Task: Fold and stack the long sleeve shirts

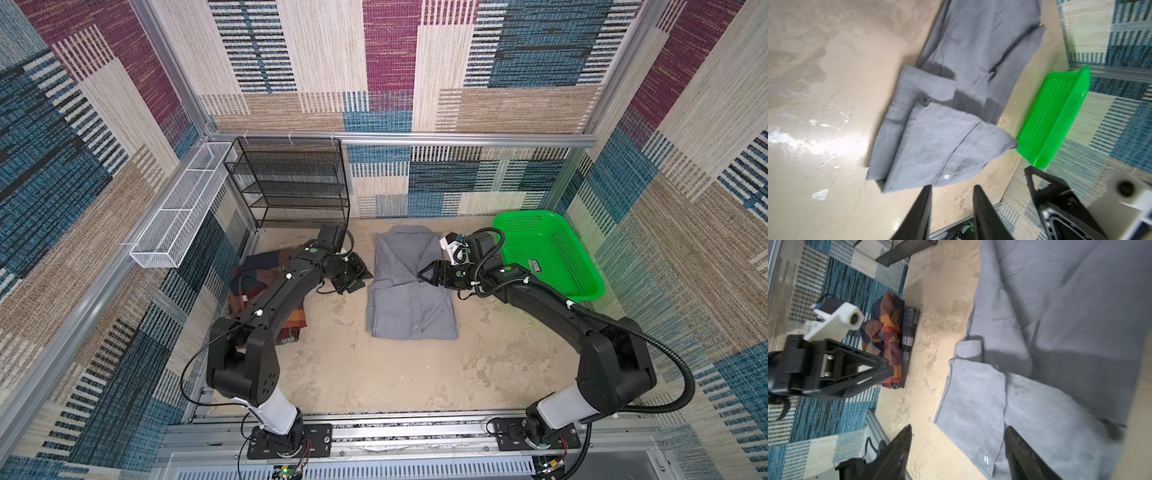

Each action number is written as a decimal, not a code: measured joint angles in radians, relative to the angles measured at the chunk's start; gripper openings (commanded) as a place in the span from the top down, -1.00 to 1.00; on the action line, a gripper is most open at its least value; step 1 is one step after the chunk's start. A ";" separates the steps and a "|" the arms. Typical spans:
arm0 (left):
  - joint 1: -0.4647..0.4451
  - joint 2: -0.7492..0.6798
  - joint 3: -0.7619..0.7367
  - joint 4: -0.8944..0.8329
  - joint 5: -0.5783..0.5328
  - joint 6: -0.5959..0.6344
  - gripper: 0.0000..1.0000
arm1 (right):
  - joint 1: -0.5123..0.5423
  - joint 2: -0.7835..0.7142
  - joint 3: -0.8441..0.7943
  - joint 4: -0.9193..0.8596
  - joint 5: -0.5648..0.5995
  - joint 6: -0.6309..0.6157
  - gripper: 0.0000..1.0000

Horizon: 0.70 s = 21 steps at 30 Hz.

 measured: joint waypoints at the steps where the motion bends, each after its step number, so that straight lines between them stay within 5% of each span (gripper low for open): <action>1: 0.000 -0.020 -0.047 0.001 -0.014 0.006 0.61 | 0.029 0.023 0.016 -0.003 -0.001 -0.015 -0.37; 10: 0.008 -0.095 -0.321 0.096 -0.070 0.052 0.75 | 0.206 0.288 0.216 -0.065 0.080 -0.003 -0.19; 21: 0.011 0.027 -0.360 0.283 -0.110 0.107 0.89 | 0.266 0.544 0.426 -0.132 0.174 0.009 -0.16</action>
